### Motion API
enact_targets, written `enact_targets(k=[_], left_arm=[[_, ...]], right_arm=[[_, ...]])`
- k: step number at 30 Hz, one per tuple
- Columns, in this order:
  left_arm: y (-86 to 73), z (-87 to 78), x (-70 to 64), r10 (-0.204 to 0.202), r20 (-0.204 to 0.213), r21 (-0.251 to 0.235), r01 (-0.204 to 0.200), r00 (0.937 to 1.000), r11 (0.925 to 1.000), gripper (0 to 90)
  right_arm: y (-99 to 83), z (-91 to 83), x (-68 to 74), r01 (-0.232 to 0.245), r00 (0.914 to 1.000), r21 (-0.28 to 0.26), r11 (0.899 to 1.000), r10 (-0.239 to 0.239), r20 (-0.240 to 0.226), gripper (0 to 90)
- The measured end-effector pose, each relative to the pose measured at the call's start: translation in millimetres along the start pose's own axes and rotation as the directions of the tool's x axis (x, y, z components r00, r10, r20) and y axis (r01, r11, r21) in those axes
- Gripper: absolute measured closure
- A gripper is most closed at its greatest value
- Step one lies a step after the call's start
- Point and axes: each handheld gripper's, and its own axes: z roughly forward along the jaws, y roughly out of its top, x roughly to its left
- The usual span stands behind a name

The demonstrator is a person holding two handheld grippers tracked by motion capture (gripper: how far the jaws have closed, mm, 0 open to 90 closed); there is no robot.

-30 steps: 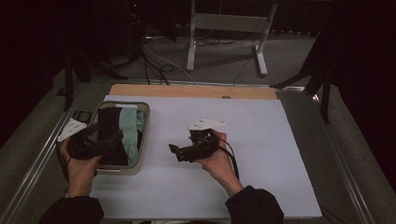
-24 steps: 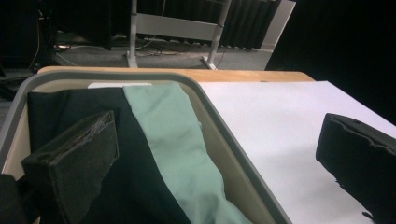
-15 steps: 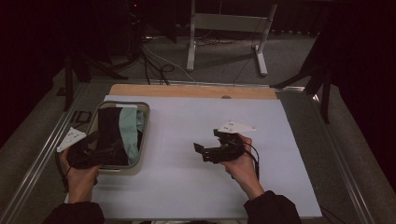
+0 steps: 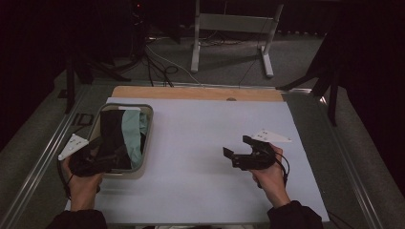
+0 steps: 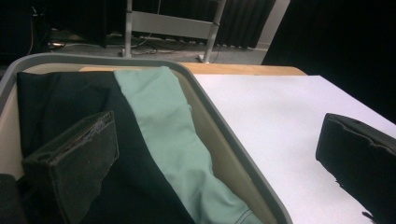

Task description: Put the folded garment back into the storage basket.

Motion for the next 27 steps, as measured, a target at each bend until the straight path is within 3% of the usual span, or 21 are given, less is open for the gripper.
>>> enact_targets(k=[15,27], left_arm=[[-1.3,-2.9,-0.7,-0.005,0.005,-0.004,0.005,1.0000,1.0000,0.2],[-2.8,-4.8,-1.0,-0.008,0.002,-0.009,0.008,1.0000,0.9999,0.2]], right_arm=[[-31.2,-41.7,-33.2,-0.024,0.9965,-0.058,0.998,0.028,0.078,8.9],[-54.2,-70.2,-50.6,-0.021,0.9913,-0.074,0.997,0.031,0.128,8.9]])
